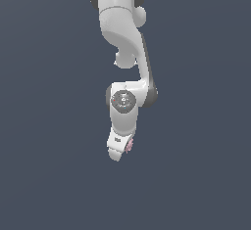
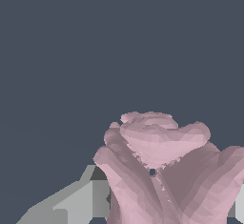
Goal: Pick up the object and move it to a goal position.
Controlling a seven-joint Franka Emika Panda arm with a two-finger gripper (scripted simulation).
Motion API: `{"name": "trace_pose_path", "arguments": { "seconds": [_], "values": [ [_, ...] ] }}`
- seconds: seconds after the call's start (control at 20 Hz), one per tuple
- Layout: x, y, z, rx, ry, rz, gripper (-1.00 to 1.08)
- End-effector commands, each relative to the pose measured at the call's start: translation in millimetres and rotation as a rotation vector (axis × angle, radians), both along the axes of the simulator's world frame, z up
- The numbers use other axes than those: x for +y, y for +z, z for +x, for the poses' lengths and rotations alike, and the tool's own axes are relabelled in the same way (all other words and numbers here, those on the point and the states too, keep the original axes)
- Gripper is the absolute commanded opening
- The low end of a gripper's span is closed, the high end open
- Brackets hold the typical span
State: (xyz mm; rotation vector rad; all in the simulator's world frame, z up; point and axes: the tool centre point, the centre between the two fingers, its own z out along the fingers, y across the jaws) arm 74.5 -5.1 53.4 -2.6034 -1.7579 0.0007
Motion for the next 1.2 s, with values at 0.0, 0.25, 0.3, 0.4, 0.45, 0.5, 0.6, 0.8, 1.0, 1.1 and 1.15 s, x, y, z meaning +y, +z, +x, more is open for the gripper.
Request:
{"name": "trace_pose_path", "arguments": {
  "seconds": [0.0, 0.25, 0.3, 0.4, 0.45, 0.5, 0.6, 0.8, 1.0, 1.1, 1.15],
  "values": [
    [0.0, 0.2, 0.1, 0.000, 0.000, 0.000, -1.00],
    [-2.7, 2.9, -1.8, 0.000, 0.000, 0.000, -1.00],
    [-4.3, 4.4, -2.9, 0.000, 0.000, 0.000, -1.00],
    [-8.5, 8.4, -5.7, 0.000, 0.000, 0.000, -1.00],
    [-11.2, 11.0, -7.6, 0.000, 0.000, 0.000, -1.00],
    [-14.3, 14.0, -9.7, 0.000, 0.000, 0.000, -1.00],
    [-22.0, 21.0, -14.7, 0.000, 0.000, 0.000, -1.00],
    [-42.3, 40.4, -28.2, 0.000, 0.000, -0.001, -1.00],
    [-70.2, 67.2, -46.5, 0.000, 0.000, -0.001, -1.00],
    [-85.2, 81.7, -56.2, 0.000, 0.000, -0.001, -1.00],
    [-92.6, 88.9, -60.9, 0.000, 0.000, -0.001, -1.00]
  ]
}}
